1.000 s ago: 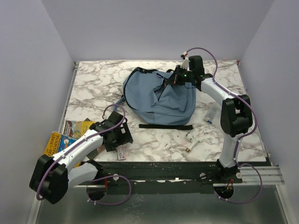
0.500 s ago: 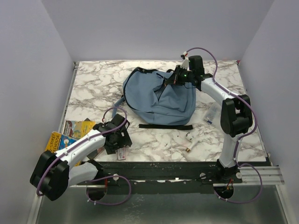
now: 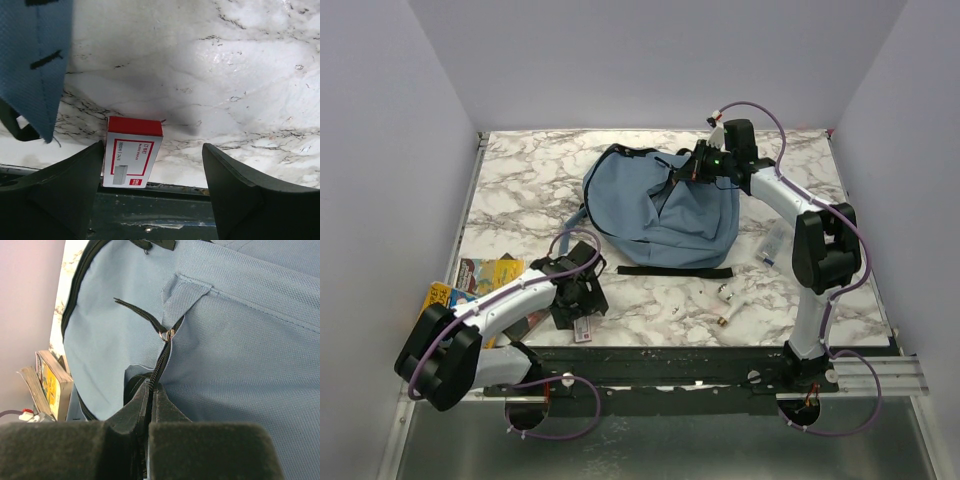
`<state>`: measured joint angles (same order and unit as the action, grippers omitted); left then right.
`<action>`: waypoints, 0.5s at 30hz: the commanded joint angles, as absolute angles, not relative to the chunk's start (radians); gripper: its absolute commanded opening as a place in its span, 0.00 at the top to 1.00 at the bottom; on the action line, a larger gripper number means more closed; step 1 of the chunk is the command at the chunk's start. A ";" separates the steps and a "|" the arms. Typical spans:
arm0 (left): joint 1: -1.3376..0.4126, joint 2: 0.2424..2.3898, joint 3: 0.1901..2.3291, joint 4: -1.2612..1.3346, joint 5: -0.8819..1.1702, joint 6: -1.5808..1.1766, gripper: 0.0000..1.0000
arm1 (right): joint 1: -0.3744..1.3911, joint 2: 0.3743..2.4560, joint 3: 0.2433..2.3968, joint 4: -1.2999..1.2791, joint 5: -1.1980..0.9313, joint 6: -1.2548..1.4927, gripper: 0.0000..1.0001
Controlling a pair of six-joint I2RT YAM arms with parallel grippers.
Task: Pack the student bag
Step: Pick up the stationery from the center of the board.
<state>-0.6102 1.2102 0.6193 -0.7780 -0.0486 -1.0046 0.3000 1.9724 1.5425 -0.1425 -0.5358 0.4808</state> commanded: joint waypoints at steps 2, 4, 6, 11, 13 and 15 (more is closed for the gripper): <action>-0.637 1.248 0.665 -0.735 -0.019 -0.998 0.21 | 0.311 1.913 1.533 -0.094 -0.568 0.479 0.99; -0.644 1.253 0.684 -0.733 -0.018 -0.996 0.23 | 0.311 1.911 1.532 -0.091 -0.567 0.479 0.99; -0.658 1.268 0.707 -0.733 -0.019 -0.992 0.28 | 0.312 1.913 1.533 -0.089 -0.568 0.479 0.99; -0.698 1.324 0.717 -0.733 -0.015 -1.004 0.36 | 0.313 1.910 1.532 -0.092 -0.565 0.475 0.99; -0.704 1.341 0.713 -0.734 -0.020 -0.998 0.38 | 0.313 1.908 1.531 -0.090 -0.565 0.476 0.99; -0.709 1.343 0.708 -0.733 -0.023 -0.990 0.35 | 0.313 1.910 1.531 -0.089 -0.565 0.477 0.99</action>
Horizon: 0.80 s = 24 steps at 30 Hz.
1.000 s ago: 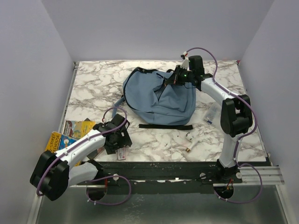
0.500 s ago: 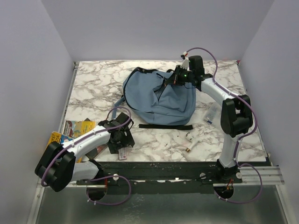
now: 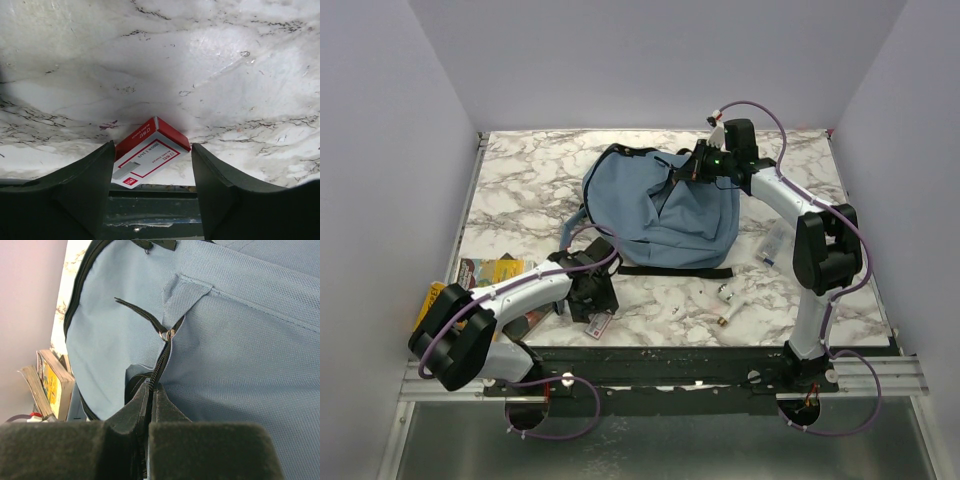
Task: Pack the student bag
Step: Pick up the stationery from the center of the board.
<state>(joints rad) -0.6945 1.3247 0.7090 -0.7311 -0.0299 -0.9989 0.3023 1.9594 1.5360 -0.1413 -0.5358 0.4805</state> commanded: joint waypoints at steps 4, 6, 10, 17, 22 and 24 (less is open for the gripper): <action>-0.717 1.326 0.692 -0.737 -0.028 -0.969 0.19 | 0.313 1.916 1.531 -0.088 -0.570 0.479 0.99; -0.724 1.320 0.682 -0.738 -0.027 -0.959 0.16 | 0.313 1.917 1.531 -0.086 -0.569 0.479 0.99; -0.761 1.330 0.678 -0.740 -0.019 -0.950 0.24 | 0.313 1.917 1.531 -0.085 -0.569 0.481 0.99; -0.805 1.417 0.713 -0.750 -0.033 -0.958 0.39 | 0.313 1.919 1.529 -0.084 -0.570 0.480 0.99; -0.805 1.455 0.751 -0.749 -0.060 -0.965 0.48 | 0.312 1.917 1.528 -0.084 -0.569 0.481 0.99; -0.804 1.463 0.770 -0.747 -0.066 -0.965 0.50 | 0.312 1.917 1.527 -0.084 -0.569 0.480 0.99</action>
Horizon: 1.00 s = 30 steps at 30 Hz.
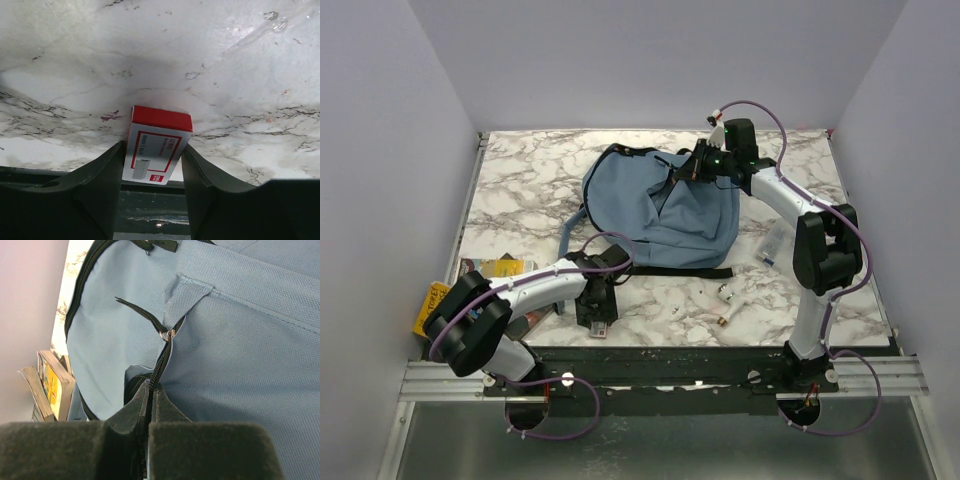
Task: Pack the student bag
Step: Pick up the stationery from the center of the board, then place the stationery in the student bag.
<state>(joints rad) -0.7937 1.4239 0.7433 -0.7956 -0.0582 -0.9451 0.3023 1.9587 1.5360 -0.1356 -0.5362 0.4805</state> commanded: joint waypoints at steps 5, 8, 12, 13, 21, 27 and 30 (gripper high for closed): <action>-0.805 1.473 0.801 -0.750 -0.069 -0.945 0.59 | 0.313 1.913 1.528 -0.084 -0.570 0.477 0.99; -0.804 1.450 0.818 -0.761 -0.077 -0.934 0.60 | 0.313 1.910 1.528 -0.086 -0.569 0.478 0.99; -0.794 1.420 0.886 -0.786 -0.084 -0.901 0.60 | 0.312 1.911 1.529 -0.088 -0.571 0.478 0.99; -0.787 1.413 0.910 -0.792 -0.083 -0.891 0.60 | 0.313 1.913 1.529 -0.088 -0.572 0.478 0.99; -0.674 1.423 1.154 -0.795 -0.081 -0.772 0.61 | 0.314 1.914 1.533 -0.088 -0.581 0.479 1.00; -0.590 1.571 1.421 -0.775 -0.081 -0.658 0.63 | 0.316 1.913 1.530 -0.082 -0.591 0.482 0.99; -0.577 1.665 1.562 -0.772 -0.172 -0.606 0.63 | 0.318 1.913 1.530 -0.082 -0.595 0.484 0.99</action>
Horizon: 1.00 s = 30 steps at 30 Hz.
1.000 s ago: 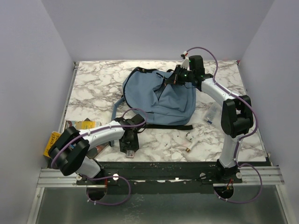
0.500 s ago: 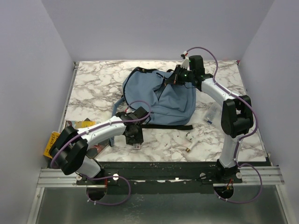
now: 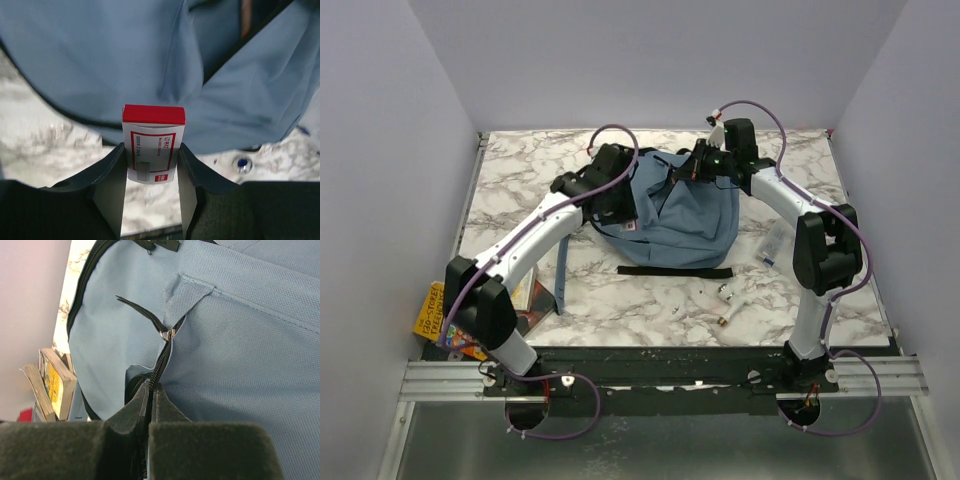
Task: Pack the student bag
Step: Place the stationery in the student bag.
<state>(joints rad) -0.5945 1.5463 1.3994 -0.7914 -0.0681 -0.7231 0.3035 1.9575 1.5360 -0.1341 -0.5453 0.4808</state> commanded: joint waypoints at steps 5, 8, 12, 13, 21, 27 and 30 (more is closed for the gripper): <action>-0.576 1.832 1.768 -0.767 -0.270 -0.571 0.63 | 0.322 1.908 1.528 -0.083 -0.596 0.486 0.99; -0.577 1.900 1.830 -0.751 -0.342 -0.606 0.67 | 0.324 1.903 1.524 -0.079 -0.599 0.488 0.99; -0.579 1.975 1.912 -0.749 -0.387 -0.662 0.68 | 0.328 1.901 1.521 -0.076 -0.600 0.490 1.00; -0.579 1.990 1.931 -0.749 -0.390 -0.677 0.68 | 0.328 1.902 1.522 -0.074 -0.600 0.491 0.99; -0.603 2.083 2.005 -0.750 -0.373 -0.762 0.70 | 0.328 1.894 1.512 -0.059 -0.601 0.503 1.00; -0.612 2.132 2.020 -0.747 -0.330 -0.809 0.70 | 0.328 1.883 1.497 -0.031 -0.627 0.530 0.99; -0.618 2.138 2.021 -0.747 -0.292 -0.829 0.70 | 0.328 1.872 1.486 -0.014 -0.627 0.540 0.99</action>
